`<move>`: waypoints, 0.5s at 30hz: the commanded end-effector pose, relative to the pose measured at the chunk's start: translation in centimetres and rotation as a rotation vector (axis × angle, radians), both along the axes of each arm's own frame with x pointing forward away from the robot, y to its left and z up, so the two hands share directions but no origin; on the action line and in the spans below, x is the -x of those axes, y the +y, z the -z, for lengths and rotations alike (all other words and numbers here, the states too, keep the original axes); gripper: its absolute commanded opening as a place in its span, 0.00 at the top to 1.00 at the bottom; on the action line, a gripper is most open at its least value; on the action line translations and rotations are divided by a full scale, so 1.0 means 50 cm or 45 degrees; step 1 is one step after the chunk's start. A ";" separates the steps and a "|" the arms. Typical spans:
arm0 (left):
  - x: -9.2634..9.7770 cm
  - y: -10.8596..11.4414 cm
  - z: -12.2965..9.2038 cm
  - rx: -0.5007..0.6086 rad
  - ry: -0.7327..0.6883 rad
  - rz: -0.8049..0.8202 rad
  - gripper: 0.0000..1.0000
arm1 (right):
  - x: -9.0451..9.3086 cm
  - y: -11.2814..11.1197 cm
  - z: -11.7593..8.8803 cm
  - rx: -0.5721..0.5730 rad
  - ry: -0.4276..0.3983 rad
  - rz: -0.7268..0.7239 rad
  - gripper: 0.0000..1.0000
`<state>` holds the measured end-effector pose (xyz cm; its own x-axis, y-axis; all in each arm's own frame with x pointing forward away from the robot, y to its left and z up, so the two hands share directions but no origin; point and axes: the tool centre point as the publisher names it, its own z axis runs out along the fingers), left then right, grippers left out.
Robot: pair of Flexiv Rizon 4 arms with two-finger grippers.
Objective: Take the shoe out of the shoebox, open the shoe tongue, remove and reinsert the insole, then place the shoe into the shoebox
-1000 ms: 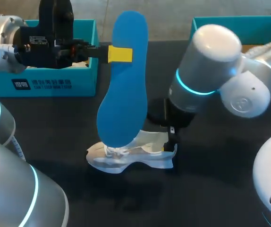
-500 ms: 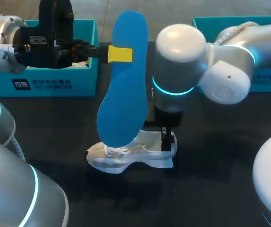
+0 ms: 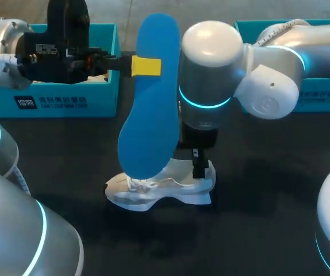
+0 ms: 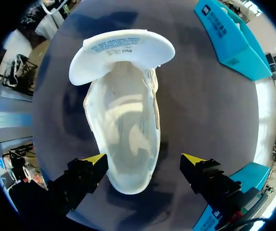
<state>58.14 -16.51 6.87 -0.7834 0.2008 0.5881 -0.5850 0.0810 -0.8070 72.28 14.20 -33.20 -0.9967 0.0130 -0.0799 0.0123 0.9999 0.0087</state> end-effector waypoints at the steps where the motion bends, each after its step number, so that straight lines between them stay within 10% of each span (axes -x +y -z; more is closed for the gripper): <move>1: 0.001 -0.001 0.002 0.002 0.000 0.000 1.00 | -0.011 0.014 -0.003 0.020 0.011 -0.005 0.00; 15: 0.001 -0.001 0.002 0.002 0.000 0.000 1.00 | -0.042 0.033 -0.006 0.002 0.003 -0.023 0.00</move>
